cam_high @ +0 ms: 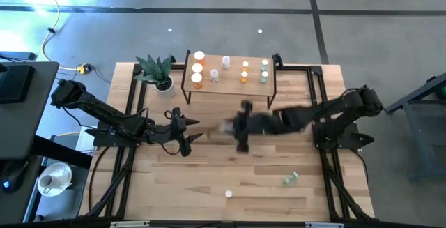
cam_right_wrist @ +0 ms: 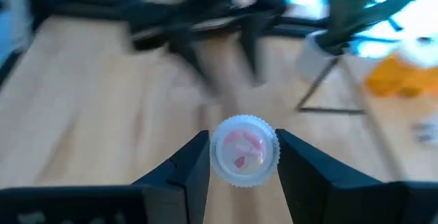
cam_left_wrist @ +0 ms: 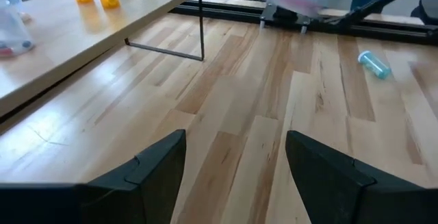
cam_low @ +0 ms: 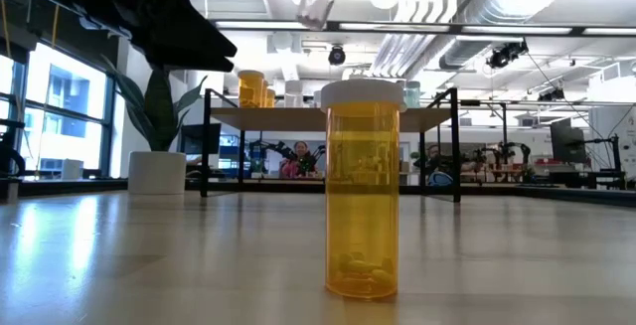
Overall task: Pick and place medicine bottles onto shelf by color
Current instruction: Put the transparent pill bottle aligned with the other transparent pill bottles on the shelf
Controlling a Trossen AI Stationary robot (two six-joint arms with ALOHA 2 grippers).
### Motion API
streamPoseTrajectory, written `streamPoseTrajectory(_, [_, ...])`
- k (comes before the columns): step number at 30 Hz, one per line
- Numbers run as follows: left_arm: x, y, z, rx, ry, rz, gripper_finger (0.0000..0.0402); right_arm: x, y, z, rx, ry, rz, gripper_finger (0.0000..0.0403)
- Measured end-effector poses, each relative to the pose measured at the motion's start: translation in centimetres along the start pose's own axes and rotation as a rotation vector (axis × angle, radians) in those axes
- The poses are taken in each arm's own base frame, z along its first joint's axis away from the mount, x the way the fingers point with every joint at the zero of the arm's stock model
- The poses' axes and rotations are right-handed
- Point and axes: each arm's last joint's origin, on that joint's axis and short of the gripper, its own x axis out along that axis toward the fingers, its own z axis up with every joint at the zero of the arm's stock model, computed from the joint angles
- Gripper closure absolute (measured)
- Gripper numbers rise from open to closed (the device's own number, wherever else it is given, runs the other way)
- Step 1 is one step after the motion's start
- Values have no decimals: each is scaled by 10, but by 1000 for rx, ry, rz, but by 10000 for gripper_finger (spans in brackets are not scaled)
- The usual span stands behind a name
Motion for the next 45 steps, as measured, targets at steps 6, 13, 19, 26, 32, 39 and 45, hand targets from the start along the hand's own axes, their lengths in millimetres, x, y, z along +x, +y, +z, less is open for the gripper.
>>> streamPoseTrajectory(6, [0, 0, 0, 73, 0, 0, 161, 17, -81, 5, 111, -56, -105, 266])
streamPoseTrajectory(13, [0, 0, 0, 143, 2, 0, 161, 17, -144, 7, 198, -126, -152, 266])
streamPoseTrajectory(19, [0, 0, -1, 148, 7, 1, 161, 1, -173, 35, 199, -160, -196, 266])
streamPoseTrajectory(26, [0, 1, -4, 147, 39, 8, 161, 0, -200, 54, 258, -73, -243, 266])
streamPoseTrajectory(32, [0, 1, -5, 150, 44, 9, 161, 32, -205, 43, 298, 146, -192, 266])
streamPoseTrajectory(39, [0, 1, -5, 150, 44, 9, 161, 69, -193, 30, 299, 236, -53, 266])
streamPoseTrajectory(45, [0, 1, -5, 150, 44, 9, 161, 91, -191, 17, 302, 290, -37, 266])
